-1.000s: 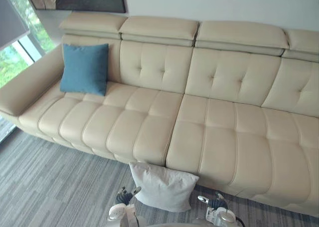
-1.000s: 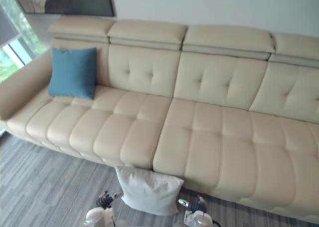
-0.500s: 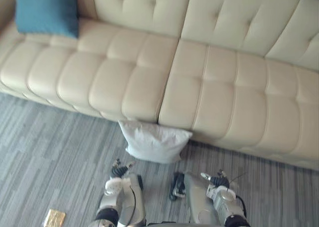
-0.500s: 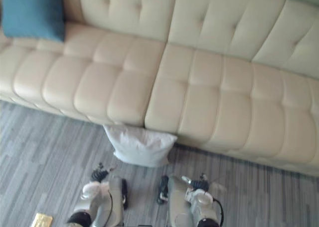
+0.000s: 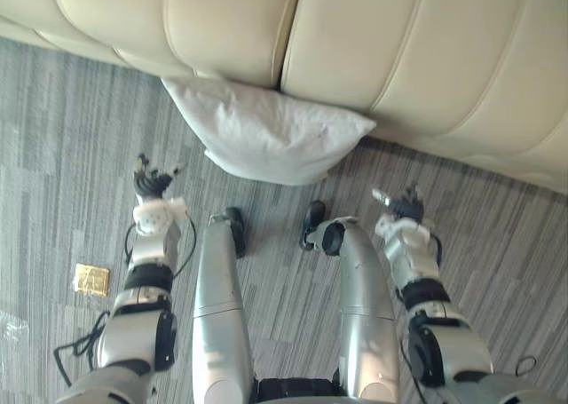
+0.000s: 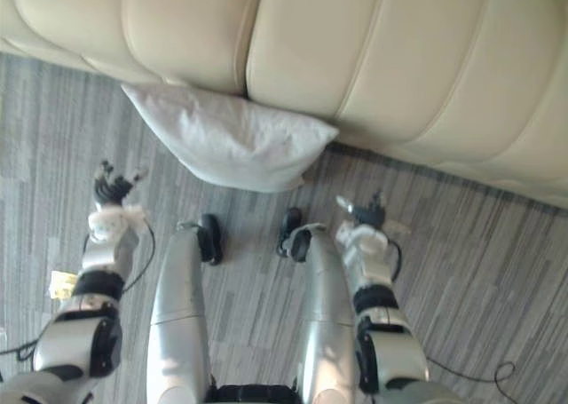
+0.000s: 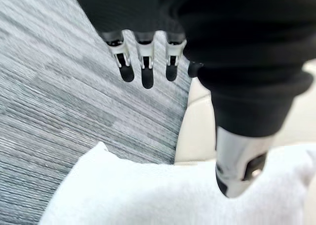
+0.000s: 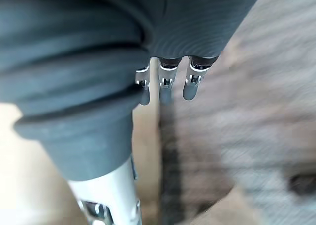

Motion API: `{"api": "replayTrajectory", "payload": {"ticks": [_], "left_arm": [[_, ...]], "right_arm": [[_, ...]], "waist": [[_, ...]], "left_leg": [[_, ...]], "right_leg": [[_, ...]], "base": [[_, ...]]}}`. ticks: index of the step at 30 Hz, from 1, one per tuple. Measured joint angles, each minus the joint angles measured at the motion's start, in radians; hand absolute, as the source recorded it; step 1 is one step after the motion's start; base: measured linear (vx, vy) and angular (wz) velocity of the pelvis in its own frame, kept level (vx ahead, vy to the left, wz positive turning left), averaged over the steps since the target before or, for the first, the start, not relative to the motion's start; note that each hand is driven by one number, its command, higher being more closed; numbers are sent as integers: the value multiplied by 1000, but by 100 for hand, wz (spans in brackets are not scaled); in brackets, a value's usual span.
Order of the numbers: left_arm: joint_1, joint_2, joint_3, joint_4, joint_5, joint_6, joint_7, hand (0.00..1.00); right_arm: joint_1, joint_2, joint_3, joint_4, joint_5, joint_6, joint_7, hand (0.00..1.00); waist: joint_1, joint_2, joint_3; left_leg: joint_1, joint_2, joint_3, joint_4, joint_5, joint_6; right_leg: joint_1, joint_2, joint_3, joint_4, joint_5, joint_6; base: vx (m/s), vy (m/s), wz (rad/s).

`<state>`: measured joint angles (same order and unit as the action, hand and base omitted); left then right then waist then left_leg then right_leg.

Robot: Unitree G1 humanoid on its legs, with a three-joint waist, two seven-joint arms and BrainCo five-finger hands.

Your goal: Pick up cushions and gather them together orderly.

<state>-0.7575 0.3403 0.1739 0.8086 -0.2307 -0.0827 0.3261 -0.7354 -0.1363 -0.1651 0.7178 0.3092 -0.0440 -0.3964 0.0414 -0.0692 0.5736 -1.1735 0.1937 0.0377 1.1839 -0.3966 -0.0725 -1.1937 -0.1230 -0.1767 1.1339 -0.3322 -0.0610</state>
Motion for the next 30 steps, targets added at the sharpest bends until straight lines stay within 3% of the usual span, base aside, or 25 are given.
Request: {"api": "replayTrajectory", "payload": {"ticks": [6,7,14,21,24,30], "left_arm": [[-154,-1,-131,-5,-20,-19,41,0],[-176,-4,-152,-6,-30,-21,48,100],[-257,-3,-252,-13,-49,-30,152,100],[-253,19,-312,-103,-49,-39,184,100],[-189,-13,-333,-183,-51,-42,196,100],[84,-137,-348,-462,-43,-100,200,100]], "right_arm": [[-180,46,13,-8,27,-18,-59,0],[-197,61,14,-8,34,-20,-67,100],[-232,134,32,-43,75,-47,-88,100],[-160,123,97,-126,126,-70,-94,100],[-56,117,146,-225,127,-76,-96,100],[215,117,191,-547,85,-115,-124,100]], "waist": [[-5,2,1],[-9,2,1],[-22,2,1],[-24,3,1],[-27,7,-1],[-18,21,-8]], "left_leg": [[-119,-19,-15,-6,41,0],[-132,-24,-19,-1,42,-2],[-148,-32,-39,3,61,-12],[-123,-35,-51,-10,77,-24],[-13,-35,-48,-69,88,-28],[296,-31,-5,-297,128,-10]], "right_leg": [[-113,-10,-7,7,16,7],[-127,-16,-9,18,19,2],[-137,-18,-16,29,19,3],[-109,-21,-29,23,31,-19],[2,-17,-37,-37,39,-25],[295,10,-38,-266,84,1]], "base": [[-77,-13,12],[-47,6,13],[-53,7,6],[-22,5,3],[-40,20,-1],[-13,-3,-11]]}}
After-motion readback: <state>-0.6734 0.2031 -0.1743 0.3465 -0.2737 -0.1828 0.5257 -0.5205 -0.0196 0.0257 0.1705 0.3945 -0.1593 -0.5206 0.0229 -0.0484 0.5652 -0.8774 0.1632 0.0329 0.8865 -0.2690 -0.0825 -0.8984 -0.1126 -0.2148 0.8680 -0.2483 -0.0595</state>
